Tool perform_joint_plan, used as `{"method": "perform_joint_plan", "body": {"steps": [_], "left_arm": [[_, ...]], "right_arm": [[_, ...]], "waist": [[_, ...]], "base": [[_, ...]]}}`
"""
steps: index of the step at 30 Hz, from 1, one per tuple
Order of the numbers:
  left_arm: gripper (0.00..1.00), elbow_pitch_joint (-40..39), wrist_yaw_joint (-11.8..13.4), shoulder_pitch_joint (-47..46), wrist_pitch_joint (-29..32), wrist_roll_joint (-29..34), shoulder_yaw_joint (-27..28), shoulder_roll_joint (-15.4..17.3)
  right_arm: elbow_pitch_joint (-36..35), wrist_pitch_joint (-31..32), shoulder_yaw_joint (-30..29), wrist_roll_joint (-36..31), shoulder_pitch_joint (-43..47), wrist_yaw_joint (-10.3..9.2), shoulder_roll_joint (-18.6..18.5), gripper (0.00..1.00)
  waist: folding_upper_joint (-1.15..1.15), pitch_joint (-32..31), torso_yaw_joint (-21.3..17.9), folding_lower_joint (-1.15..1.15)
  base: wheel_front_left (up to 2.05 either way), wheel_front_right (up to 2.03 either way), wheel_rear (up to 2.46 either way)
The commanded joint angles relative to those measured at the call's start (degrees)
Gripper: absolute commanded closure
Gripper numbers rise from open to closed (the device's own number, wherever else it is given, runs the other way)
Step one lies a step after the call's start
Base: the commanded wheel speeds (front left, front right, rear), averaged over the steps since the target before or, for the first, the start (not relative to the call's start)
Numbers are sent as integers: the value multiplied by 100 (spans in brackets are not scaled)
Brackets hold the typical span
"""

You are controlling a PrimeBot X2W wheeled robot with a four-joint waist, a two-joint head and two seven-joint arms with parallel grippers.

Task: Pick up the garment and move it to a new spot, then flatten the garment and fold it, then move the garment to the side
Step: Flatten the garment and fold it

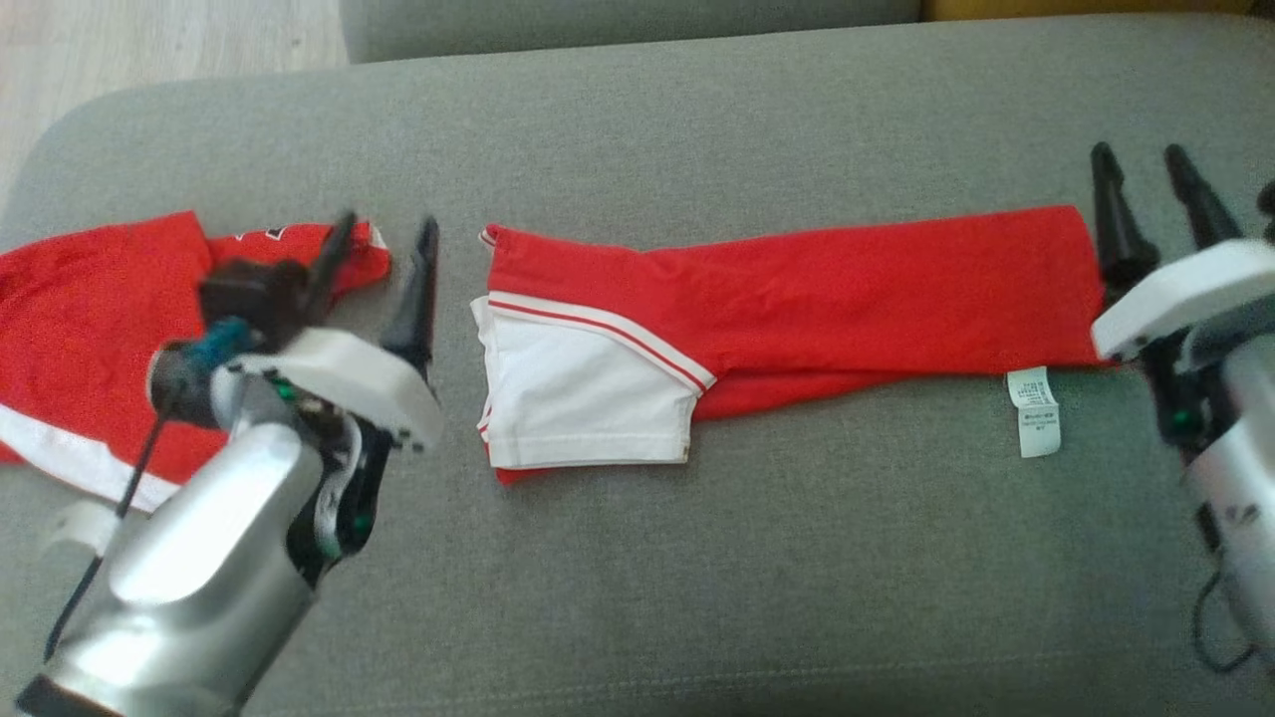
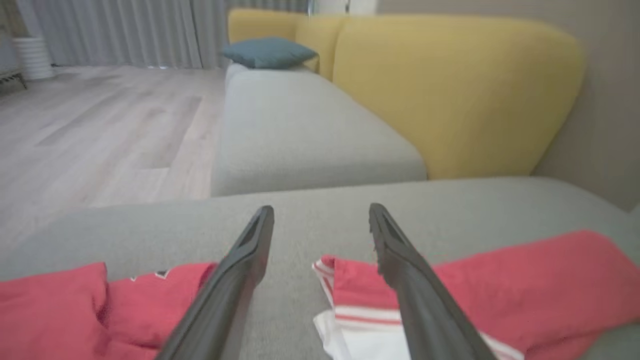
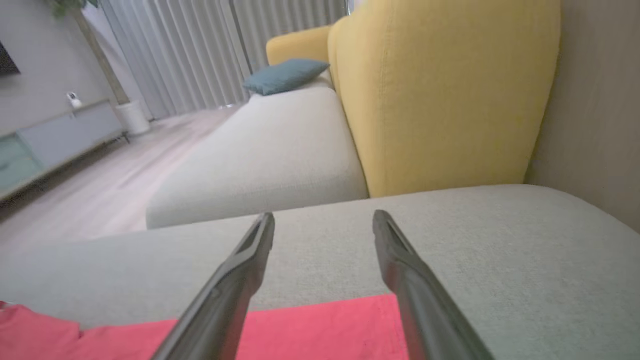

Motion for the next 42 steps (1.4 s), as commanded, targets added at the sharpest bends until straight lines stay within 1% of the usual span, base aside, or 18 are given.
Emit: {"method": "perform_joint_plan", "body": {"steps": [1,3,5,11,14,16,21,24,27,28,29,37,42], "left_arm": [[0,-335,95,-100,-67,267,714,-4],[0,-558,88,252,-68,550,1350,-272],[0,-722,-17,614,-69,855,1883,-559],[0,-1013,-565,1518,-70,1729,3134,-1401],[0,-1046,-930,1767,-70,2111,3504,-1731],[0,-1015,-1169,1837,-70,2351,3652,-1876],[0,-887,-1611,1803,-70,2756,3901,-2107],[0,-793,-1774,1764,-71,2888,3996,-2197],[0,-703,-1900,1721,-71,2985,4052,-2253],[0,-679,-1931,1706,-71,3012,4061,-2267],[0,-679,-1931,1706,-71,3012,4061,-2267],[0,-571,-2075,1563,-71,3133,4132,-2310],[0,-558,-2077,1517,-71,3090,4137,-2313]], "right_arm": [[-343,-211,38,107,158,19,42,0],[-595,-393,18,53,339,19,99,0],[-815,-505,-47,-103,526,19,180,0],[-1395,-579,-644,-812,1189,19,629,0],[-1600,-581,-994,-1124,1448,19,852,0],[-1695,-581,-1192,-1293,1540,19,948,0],[-1789,-582,-1619,-1635,1562,19,1048,0],[-1563,-545,-1979,-1876,1461,19,1036,0],[-1205,-355,-2477,-2063,1247,19,1070,0],[-1072,-265,-2641,-2128,1162,19,1083,0],[-1072,-265,-2641,-2128,1162,19,1083,0],[-143,324,-3903,-2545,491,19,1165,0],[192,635,-4163,-2798,300,19,1258,0]], "waist": [[0,-21,-2,0],[0,-33,-16,0],[0,-49,-27,0],[0,-77,-12,0],[0,-23,56,0],[0,19,108,0],[0,217,261,0],[0,351,346,0],[0,501,428,0],[0,553,455,0],[0,553,455,0],[0,905,619,0],[0,996,616,0]], "base": [[0,0,0],[0,0,0],[0,0,0],[0,0,0],[0,0,0],[0,0,0],[0,0,0],[0,0,0],[0,0,0],[0,0,0],[0,0,0],[0,0,0],[0,0,0]]}}
